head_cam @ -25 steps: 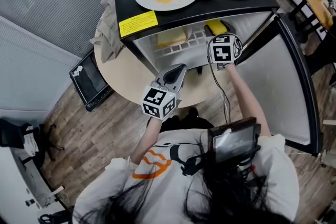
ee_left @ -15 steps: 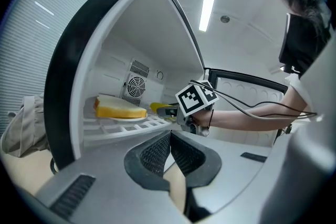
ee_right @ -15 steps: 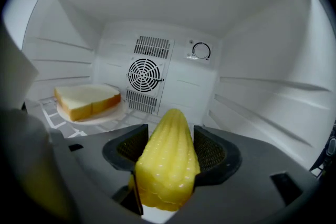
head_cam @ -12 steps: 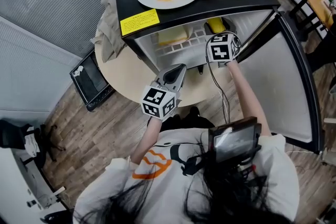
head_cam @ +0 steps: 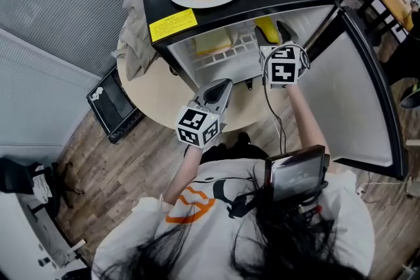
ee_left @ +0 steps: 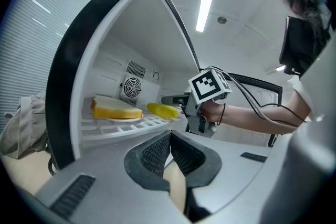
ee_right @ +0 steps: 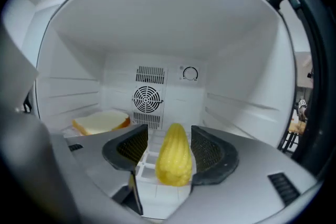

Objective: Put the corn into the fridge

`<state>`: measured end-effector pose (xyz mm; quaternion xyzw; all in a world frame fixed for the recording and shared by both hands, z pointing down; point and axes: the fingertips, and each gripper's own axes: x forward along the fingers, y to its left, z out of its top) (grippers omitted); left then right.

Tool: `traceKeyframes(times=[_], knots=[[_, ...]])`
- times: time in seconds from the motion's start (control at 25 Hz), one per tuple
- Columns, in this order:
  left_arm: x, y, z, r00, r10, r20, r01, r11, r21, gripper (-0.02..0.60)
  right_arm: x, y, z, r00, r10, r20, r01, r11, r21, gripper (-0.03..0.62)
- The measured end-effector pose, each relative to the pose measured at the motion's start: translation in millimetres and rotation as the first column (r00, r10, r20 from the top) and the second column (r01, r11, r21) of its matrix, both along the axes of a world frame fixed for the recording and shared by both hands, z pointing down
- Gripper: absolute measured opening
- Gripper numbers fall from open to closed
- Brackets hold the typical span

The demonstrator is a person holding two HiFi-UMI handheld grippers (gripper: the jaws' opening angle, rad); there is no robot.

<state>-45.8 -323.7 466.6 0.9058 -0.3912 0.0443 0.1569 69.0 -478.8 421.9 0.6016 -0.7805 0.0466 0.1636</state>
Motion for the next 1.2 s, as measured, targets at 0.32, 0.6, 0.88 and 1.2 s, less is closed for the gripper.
traceKeyframes(times=[0.32,0.6,0.88,1.2], knots=[[-3,9,-5,0.999,0.038,-0.008,-0.038,0.999,0.013,0.011,16,62,-9,0.91,0.12,0.396,-0.119,0.993,-0.027,0.115],[-2,30,-5,0.994,0.109,-0.012,-0.109,0.994,0.016,0.011,31,126,17,0.833,0.266,0.485,-0.242,0.964,-0.114,0.04],[7,59,5,0.979,0.201,-0.033,-0.201,0.979,-0.009,0.011,19,188,39,0.799,0.289,0.527,-0.248,0.957,-0.149,0.029],[22,91,14,0.962,0.26,-0.083,-0.264,0.964,-0.041,0.011,7,243,62,0.797,0.314,0.516,-0.241,0.949,-0.205,0.018]])
